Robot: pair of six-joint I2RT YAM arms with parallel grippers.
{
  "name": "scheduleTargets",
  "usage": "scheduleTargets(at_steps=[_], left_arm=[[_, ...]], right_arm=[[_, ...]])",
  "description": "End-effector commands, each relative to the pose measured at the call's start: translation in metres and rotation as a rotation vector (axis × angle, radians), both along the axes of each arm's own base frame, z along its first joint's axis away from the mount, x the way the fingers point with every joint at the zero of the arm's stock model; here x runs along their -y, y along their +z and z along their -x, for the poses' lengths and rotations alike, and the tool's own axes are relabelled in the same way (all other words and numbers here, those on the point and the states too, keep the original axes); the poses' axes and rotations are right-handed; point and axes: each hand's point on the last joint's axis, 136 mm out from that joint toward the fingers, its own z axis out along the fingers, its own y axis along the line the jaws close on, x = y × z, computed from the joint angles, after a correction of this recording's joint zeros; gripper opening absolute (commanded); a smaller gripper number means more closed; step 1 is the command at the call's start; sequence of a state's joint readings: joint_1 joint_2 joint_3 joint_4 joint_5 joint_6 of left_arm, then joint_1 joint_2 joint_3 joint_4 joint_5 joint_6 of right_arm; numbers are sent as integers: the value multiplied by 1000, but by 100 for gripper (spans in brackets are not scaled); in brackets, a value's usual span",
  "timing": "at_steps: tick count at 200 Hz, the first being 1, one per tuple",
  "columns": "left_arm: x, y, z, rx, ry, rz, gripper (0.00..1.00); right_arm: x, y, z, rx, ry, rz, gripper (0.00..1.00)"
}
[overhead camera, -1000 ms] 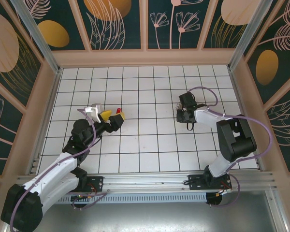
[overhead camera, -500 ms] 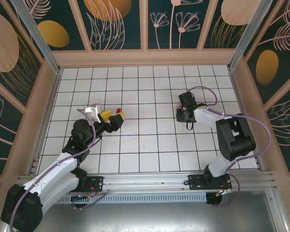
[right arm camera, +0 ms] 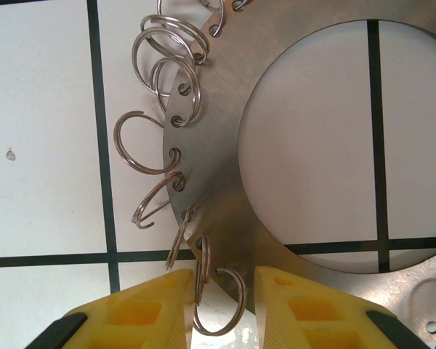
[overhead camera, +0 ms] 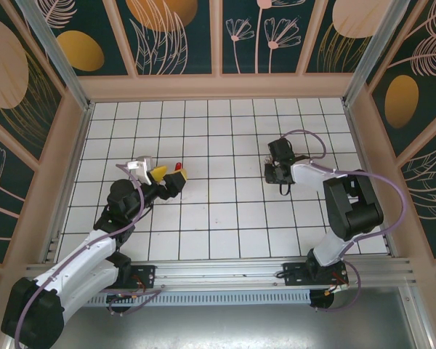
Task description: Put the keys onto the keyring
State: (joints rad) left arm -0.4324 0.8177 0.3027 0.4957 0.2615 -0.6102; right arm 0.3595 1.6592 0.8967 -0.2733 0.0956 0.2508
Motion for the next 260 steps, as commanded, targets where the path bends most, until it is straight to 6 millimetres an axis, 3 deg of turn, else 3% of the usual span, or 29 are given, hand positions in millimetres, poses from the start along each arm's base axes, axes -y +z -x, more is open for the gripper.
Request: scheduleTargets(at_steps=[1, 83, 167, 221, 260], left_arm=[[0, 0, 2, 18, 0, -13, 99], [-1, -1, 2, 18, 2, -13, 99], [-1, -3, 1, 13, 7, -20, 99], [-3, -7, 0, 6, 16, -31, 99], [-2, -10, -1, -5, 14, -36, 99]], right_arm=[[-4, 3, -7, 13, -20, -30, 27], [-7, 1, -6, 9, -14, -44, 26], [-11, 5, 4, 13, 6, -25, 16], [-29, 5, 27, 1, 83, 31, 9], [-30, 1, 44, 0, 97, 53, 5]])
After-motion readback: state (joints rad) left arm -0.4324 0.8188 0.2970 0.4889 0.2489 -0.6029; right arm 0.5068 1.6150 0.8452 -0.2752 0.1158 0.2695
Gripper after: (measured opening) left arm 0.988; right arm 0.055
